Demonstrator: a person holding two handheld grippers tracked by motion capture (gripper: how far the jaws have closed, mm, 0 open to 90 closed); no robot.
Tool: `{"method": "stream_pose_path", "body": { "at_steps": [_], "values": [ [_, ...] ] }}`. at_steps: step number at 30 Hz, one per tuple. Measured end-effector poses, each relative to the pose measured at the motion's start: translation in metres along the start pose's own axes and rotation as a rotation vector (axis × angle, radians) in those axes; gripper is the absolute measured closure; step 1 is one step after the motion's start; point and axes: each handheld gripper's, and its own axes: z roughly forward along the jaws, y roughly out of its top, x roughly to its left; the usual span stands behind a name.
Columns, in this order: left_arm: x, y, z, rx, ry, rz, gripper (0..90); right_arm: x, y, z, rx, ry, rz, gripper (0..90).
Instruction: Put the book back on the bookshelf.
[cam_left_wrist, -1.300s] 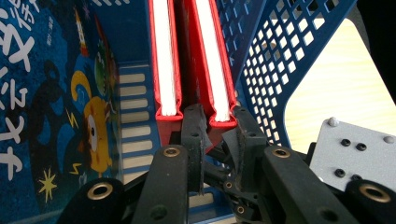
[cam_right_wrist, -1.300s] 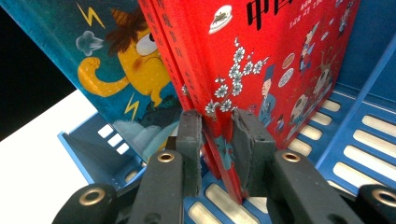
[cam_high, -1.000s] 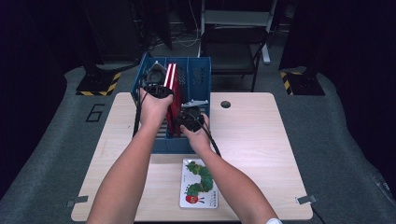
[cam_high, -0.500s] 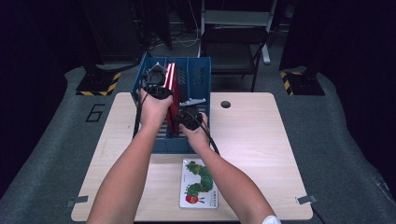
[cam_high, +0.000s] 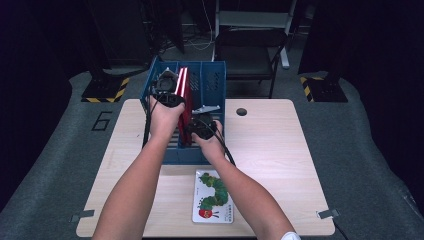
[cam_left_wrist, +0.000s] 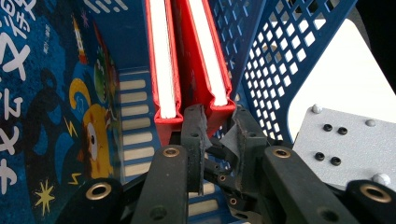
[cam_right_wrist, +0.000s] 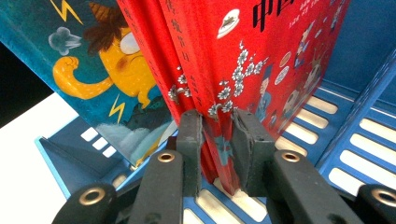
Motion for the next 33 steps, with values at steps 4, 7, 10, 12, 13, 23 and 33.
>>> {"method": "stream_pose_path", "body": {
  "at_steps": [4, 7, 10, 12, 13, 23, 33],
  "values": [
    [0.002, 0.0, -0.005, -0.009, -0.018, 0.001, 75.9, -0.001, 0.0, 0.0, -0.002, 0.01, 0.001, 72.6],
    [0.003, 0.0, -0.008, -0.015, -0.035, -0.001, 75.0, -0.002, 0.0, 0.0, -0.001, 0.018, 0.01, 68.8],
    [0.003, 0.0, -0.011, -0.019, -0.051, 0.012, 70.4, 0.001, 0.0, -0.001, -0.004, 0.021, 0.001, 65.7],
    [0.003, -0.001, -0.011, -0.026, -0.057, 0.011, 67.1, 0.004, 0.0, -0.002, -0.001, 0.024, 0.009, 64.3],
    [0.003, -0.001, -0.012, -0.029, -0.057, 0.01, 66.8, 0.004, 0.0, -0.002, -0.002, 0.027, -0.001, 64.2],
    [0.002, -0.001, -0.021, -0.051, -0.093, 0.03, 58.0, 0.005, 0.003, -0.012, -0.013, 0.028, -0.006, 62.9],
    [0.008, -0.004, -0.037, -0.054, -0.203, 0.011, 53.7, 0.014, 0.008, -0.029, -0.022, 0.057, -0.022, 60.6]
  ]
}}
